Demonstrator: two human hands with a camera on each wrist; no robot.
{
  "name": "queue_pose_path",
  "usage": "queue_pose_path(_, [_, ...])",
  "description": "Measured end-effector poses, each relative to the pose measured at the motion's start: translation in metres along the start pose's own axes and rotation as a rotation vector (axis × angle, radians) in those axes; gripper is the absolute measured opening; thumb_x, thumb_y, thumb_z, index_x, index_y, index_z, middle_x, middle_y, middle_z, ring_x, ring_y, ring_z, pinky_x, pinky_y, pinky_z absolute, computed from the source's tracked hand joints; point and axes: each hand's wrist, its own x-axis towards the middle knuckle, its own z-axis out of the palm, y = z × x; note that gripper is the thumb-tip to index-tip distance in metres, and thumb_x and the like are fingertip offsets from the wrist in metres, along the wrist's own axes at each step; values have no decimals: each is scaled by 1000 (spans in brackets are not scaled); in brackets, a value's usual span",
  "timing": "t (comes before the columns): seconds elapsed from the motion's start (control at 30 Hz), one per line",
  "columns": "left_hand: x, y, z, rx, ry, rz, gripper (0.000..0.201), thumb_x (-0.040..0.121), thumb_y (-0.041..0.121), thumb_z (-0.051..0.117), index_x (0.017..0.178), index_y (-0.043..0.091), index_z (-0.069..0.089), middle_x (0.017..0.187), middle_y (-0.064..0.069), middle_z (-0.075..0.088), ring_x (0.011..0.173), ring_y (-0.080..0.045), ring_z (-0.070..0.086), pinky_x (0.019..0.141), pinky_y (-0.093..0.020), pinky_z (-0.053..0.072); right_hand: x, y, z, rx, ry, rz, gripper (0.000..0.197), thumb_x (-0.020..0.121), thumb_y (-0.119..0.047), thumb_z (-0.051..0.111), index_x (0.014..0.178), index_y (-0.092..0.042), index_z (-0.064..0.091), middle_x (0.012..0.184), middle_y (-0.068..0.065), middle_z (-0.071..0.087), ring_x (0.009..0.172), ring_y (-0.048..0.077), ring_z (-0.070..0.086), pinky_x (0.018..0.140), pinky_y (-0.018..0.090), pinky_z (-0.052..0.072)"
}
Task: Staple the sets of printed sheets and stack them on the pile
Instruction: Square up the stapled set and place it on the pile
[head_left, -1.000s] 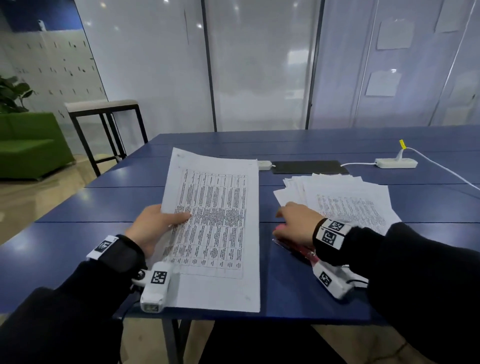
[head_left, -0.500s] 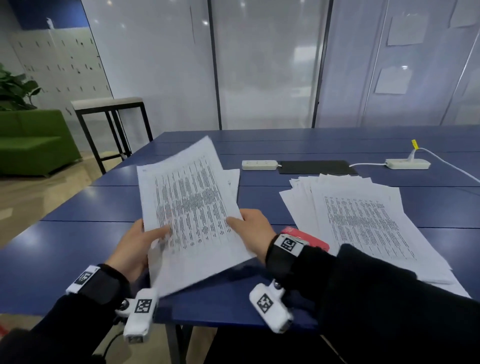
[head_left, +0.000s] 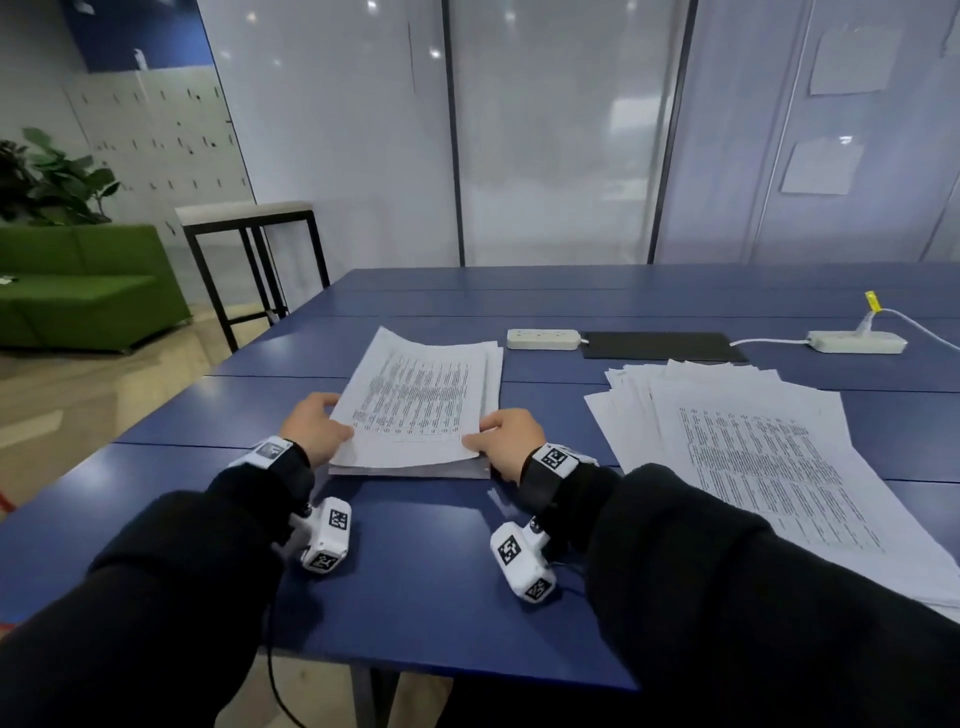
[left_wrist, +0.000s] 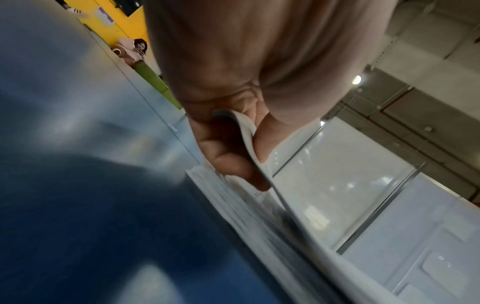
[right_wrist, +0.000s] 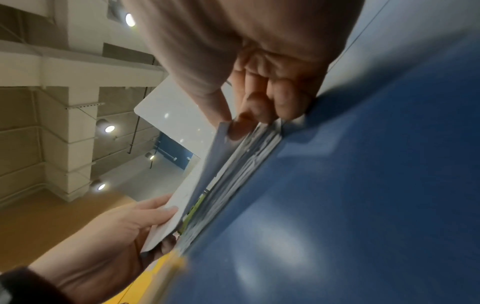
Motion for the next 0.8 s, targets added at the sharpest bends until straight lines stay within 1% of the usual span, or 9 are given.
queue_pose_path(0.07, [6,-2,8,63,-25,-14,45,87,5,75,130,12,63,122,-9,68,113,-34,67,95,-40,54,6,6,-3,3,13,21,15,84,-16,80,71,-19,72,65,-3,65,54,14,53,50,25,42])
queue_pose_path(0.13, [11,-5,14,81,-30,-45,39,89,11,77,125,14,64,117,-5,67,107,-33,68,84,-34,55,9,10,-5,28,26,42,7,85,-17,79,80,-15,75,67,-3,65,58,16,54,47,24,39])
queue_pose_path(0.23, [14,-7,16,52,-45,-86,40,90,11,77,127,14,62,112,-16,69,68,-30,64,43,-28,51,13,14,-7,99,62,55,20,88,-15,77,71,-21,68,66,-3,62,60,18,52,47,25,38])
queue_pose_path(0.27, [16,-9,16,63,-37,-82,40,90,10,77,128,13,63,111,-20,70,63,-31,62,42,-27,49,14,14,-8,116,74,58,21,89,-15,77,71,-20,67,66,-2,62,60,19,51,48,26,37])
queue_pose_path(0.33, [16,-7,13,93,-6,-65,40,88,10,78,127,13,68,116,-19,73,80,-37,70,64,-36,60,13,13,-8,144,91,63,14,87,-13,77,87,0,72,69,5,61,62,24,48,50,31,38])
queue_pose_path(0.4, [17,-6,10,92,13,-74,37,86,13,80,122,17,72,116,-13,75,96,-38,73,81,-43,62,13,15,-6,159,105,66,26,86,-11,75,103,8,68,76,11,61,64,25,47,48,31,39])
queue_pose_path(0.53, [17,-2,11,99,-30,-80,32,88,14,79,118,19,71,110,-11,74,79,-33,69,62,-30,56,13,16,-7,178,109,88,7,83,-8,72,77,-6,68,59,7,50,58,25,37,49,29,34])
queue_pose_path(0.63, [16,0,14,88,-37,-76,25,89,14,79,109,22,67,106,-10,71,69,-27,64,47,-24,50,12,17,-7,179,113,86,28,84,-8,76,61,-14,62,54,1,56,54,25,46,46,29,40])
queue_pose_path(0.8, [19,-2,14,155,-47,-85,24,85,30,84,103,18,75,109,-3,75,102,-30,70,90,-37,55,9,19,-11,219,109,97,11,84,-13,82,89,-14,72,64,4,64,34,18,50,38,25,44])
